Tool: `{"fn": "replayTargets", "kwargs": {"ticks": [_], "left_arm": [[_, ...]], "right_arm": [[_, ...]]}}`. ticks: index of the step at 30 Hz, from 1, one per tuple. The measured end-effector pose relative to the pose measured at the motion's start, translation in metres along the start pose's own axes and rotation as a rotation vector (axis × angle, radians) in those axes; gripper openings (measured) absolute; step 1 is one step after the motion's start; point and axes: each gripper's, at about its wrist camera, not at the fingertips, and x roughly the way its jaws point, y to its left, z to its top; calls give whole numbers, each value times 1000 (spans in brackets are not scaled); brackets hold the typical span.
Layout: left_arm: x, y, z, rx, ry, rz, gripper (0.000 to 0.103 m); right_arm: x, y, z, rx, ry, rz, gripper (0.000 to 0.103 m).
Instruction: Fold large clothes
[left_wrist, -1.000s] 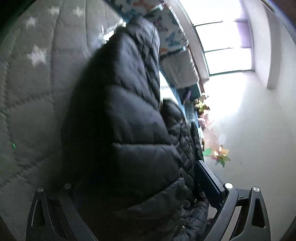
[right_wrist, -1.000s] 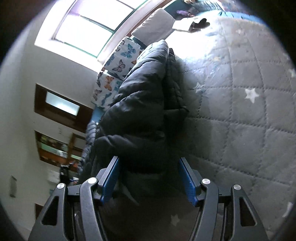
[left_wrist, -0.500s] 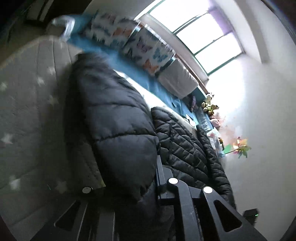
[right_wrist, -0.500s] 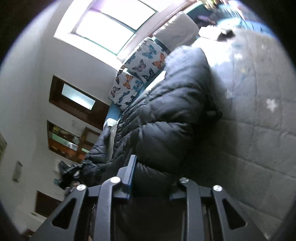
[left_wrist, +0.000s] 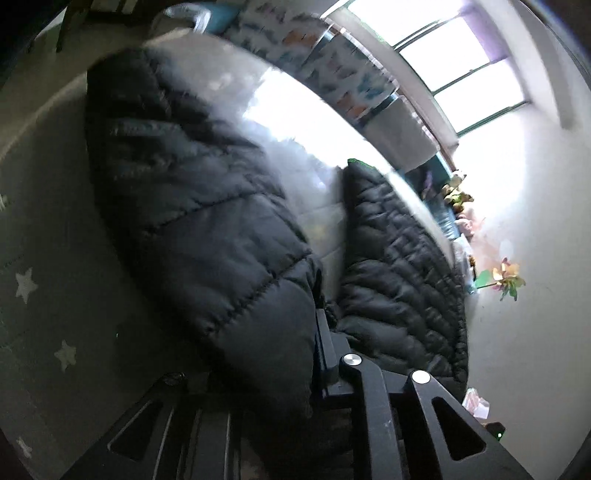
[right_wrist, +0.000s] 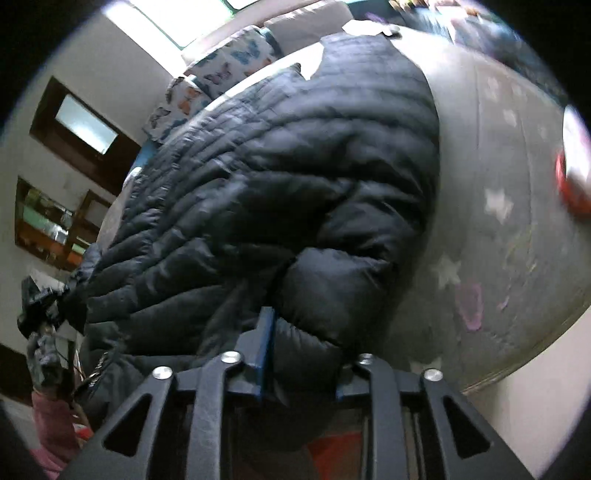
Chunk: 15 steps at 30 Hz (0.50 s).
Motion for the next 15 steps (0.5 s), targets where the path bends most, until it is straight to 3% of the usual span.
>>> {"fn": "replayTargets", "kwargs": {"ticks": [3,5,10,15], "left_arm": [[1,0,4,-19,34,-16,26],[-7,9,13,8,48,-14,30],[-36,25,36,-7,25,14,33],[-109,51,41,7,-75,66,33]], "right_arm": [[-6,-9,11,42,37,43,36],[-27,-3,10,2,44,24,40],[-54,14,21,-112,6,-95,43],[-62,42,44,-287,-79,-286,43]]}}
